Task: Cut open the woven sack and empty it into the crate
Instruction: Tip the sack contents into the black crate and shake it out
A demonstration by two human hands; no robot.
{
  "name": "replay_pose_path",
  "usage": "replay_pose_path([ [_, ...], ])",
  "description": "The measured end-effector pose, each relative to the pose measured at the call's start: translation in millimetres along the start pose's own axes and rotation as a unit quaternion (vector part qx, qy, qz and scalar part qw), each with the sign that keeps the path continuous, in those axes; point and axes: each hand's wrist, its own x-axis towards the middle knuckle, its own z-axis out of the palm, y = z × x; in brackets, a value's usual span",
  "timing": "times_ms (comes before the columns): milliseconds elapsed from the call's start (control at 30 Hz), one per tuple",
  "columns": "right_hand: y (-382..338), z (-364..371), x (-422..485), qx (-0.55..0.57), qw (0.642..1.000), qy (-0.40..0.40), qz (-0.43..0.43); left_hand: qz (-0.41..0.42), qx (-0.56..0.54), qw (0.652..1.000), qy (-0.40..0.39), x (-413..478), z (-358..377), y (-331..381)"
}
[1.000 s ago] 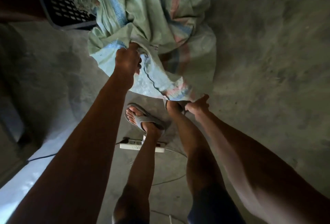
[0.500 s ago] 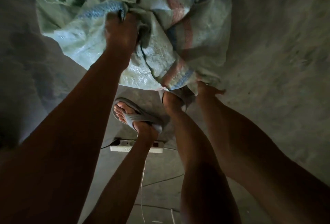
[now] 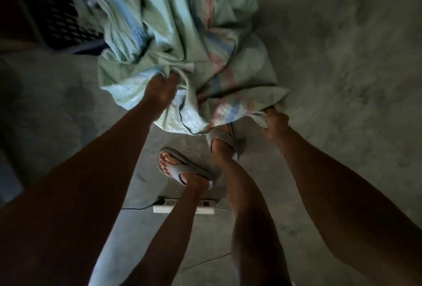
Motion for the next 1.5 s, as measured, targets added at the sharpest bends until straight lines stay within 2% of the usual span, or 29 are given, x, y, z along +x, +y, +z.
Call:
replay_pose_path([
  [33,-13.3,-18.3,-14.4,0.027,1.000,0.009,-0.003,-0.007,0.001,1.000,0.010,-13.1,-11.1,3.6],
  [67,-29.6,-35.3,-31.3,0.072,0.996,0.052,0.001,-0.013,0.007,1.000,0.021,-30.5,-24.1,9.5],
  [133,-61.6,-75.0,-62.9,0.038,0.995,0.080,-0.039,-0.033,-0.002,0.998,0.045,-72.9,-55.1,20.7],
  [267,-112.7,-130.2,-157.2,-0.041,0.988,0.072,-0.133,-0.087,-0.076,0.990,0.076,-157.8,-135.1,16.0],
  [367,-144.9,-159.7,-226.1,-0.055,0.977,0.096,-0.182,-0.092,-0.102,0.986,0.099,-205.5,-196.3,12.5],
  [433,-159.6,-186.5,-260.3,-0.048,0.973,0.116,-0.193,-0.076,-0.111,0.985,0.111,-229.5,-228.9,28.0],
  [567,-190.1,-248.3,-329.7,-0.032,0.966,0.133,-0.220,0.010,-0.086,0.988,0.124,-278.2,-272.6,91.8],
  [667,-213.9,-287.3,-386.9,0.009,0.959,0.137,-0.246,0.075,-0.086,0.985,0.133,-317.6,-299.7,142.2],
  [767,-235.8,-319.6,-437.4,0.049,0.948,0.136,-0.283,0.105,-0.083,0.978,0.158,-353.0,-330.0,182.2],
  [967,-305.1,-403.8,-548.0,0.150,0.906,0.158,-0.363,0.190,-0.190,0.936,0.227,-435.8,-403.6,256.3],
  [1033,-329.4,-435.7,-593.7,0.192,0.886,0.159,-0.391,0.229,-0.193,0.919,0.255,-469.1,-430.4,288.6],
  [1133,-357.9,-475.0,-650.9,0.254,0.864,0.147,-0.409,0.255,-0.168,0.913,0.271,-510.5,-459.3,328.4],
  [1333,-361.8,-490.5,-712.8,0.286,0.844,0.137,-0.433,0.268,-0.209,0.910,0.236,-551.5,-458.4,325.3],
  [1500,-341.6,-501.0,-729.0,0.293,0.850,0.149,-0.410,0.271,-0.218,0.914,0.208,-579.6,-470.6,314.5],
])
